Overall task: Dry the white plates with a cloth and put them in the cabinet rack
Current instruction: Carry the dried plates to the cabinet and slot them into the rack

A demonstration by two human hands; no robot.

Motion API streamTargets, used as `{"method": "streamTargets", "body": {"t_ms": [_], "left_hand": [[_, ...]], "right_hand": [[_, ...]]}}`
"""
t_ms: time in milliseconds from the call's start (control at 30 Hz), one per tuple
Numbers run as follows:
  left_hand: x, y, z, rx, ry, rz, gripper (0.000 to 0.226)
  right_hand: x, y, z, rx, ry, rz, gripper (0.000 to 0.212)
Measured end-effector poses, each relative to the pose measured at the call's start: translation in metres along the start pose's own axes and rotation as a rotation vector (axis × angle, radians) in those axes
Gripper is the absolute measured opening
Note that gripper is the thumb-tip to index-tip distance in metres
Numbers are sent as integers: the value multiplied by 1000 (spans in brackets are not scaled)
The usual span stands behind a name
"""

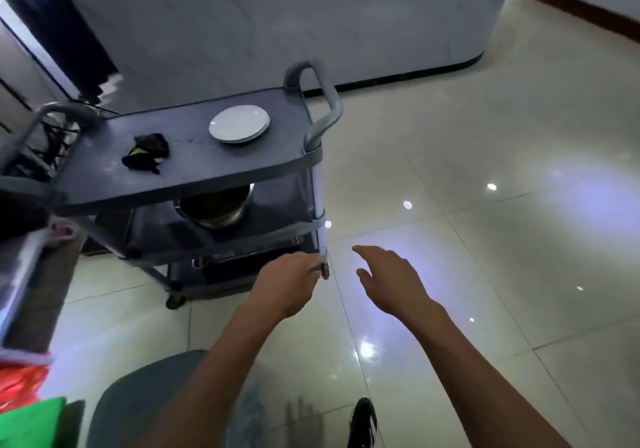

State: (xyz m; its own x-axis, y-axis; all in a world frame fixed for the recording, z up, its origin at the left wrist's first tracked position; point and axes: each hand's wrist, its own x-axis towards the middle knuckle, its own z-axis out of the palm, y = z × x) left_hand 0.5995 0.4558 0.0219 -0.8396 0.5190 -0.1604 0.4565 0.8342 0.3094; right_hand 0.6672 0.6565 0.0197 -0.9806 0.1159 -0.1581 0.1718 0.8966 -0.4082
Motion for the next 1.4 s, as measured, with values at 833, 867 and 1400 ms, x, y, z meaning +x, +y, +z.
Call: {"method": "streamTargets", "body": {"t_ms": [833, 867, 1400], "left_hand": [[179, -215, -77, -229, 175, -347, 43], [189, -225, -84, -227, 173, -342, 42], [339, -313, -128, -293, 136, -382, 40]], "right_hand": [[317, -125, 8, 156, -174, -223, 45], [328, -130, 8, 164, -171, -216, 45], [510, -146, 25, 269, -239, -122, 56]]}}
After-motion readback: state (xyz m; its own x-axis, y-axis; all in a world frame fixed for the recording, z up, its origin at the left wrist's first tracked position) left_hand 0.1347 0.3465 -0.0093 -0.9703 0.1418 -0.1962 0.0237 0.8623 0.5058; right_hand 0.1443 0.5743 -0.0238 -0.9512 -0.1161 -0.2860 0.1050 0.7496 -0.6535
